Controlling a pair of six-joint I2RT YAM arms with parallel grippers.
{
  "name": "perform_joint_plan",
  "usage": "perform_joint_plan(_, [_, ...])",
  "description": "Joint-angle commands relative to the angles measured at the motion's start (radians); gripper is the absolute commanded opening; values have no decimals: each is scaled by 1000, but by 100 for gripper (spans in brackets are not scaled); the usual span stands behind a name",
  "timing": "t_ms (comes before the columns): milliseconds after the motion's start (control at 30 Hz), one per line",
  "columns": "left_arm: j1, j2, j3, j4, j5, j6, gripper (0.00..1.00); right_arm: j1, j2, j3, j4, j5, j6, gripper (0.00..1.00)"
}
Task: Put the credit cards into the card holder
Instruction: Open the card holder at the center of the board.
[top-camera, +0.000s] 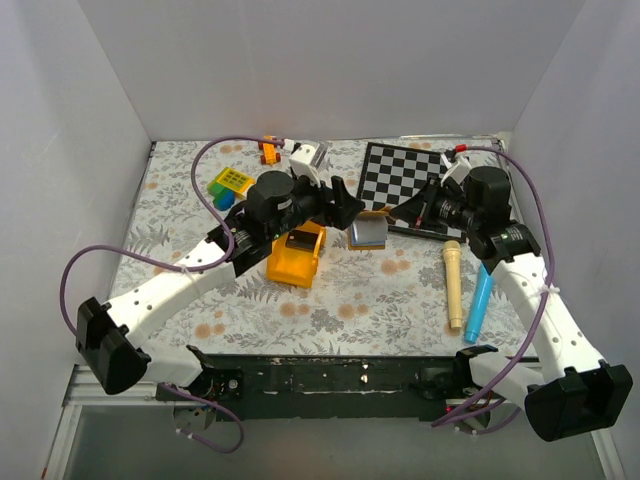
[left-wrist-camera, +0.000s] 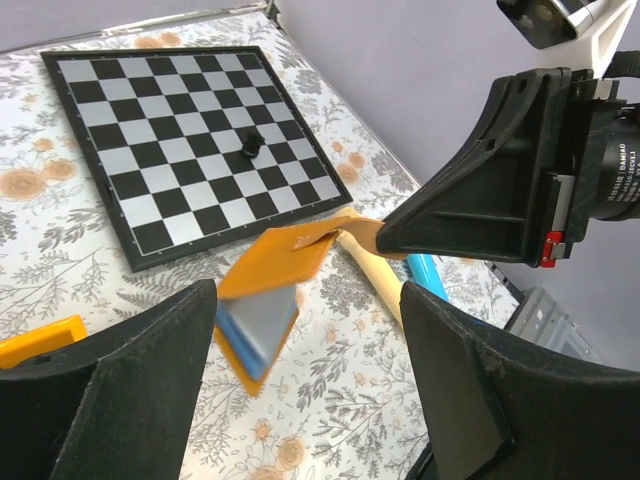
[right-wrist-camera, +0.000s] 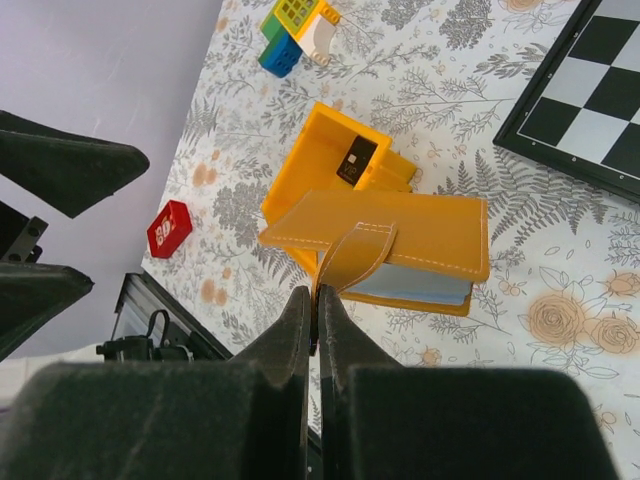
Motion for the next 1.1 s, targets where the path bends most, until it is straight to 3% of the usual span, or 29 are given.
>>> perform_joint_plan(0, [15,-68,1,-36,-29,48,74,-5,35,92,-101,-3,-40,1])
perform_joint_plan(200, [33,-108,-20,-73,-81,94,75,-5,69,86,-160,-15,-26,1])
perform_joint_plan(433, [53,-130,-48,-95,-89,120,75,-5,135,192,-410,86,-40,1])
perform_joint_plan(567, [55,-122,-57,-93,-67,113,76,-5,165,224,-480,68,-31,1])
perform_joint_plan(833, [58,-140,-75,-104,-59,134,76,-5,204,138,-391,-157,87,1])
perform_joint_plan(1067, [67,-160,-91,-111,-58,137,76,-3,214,-18,-132,-314,291,1])
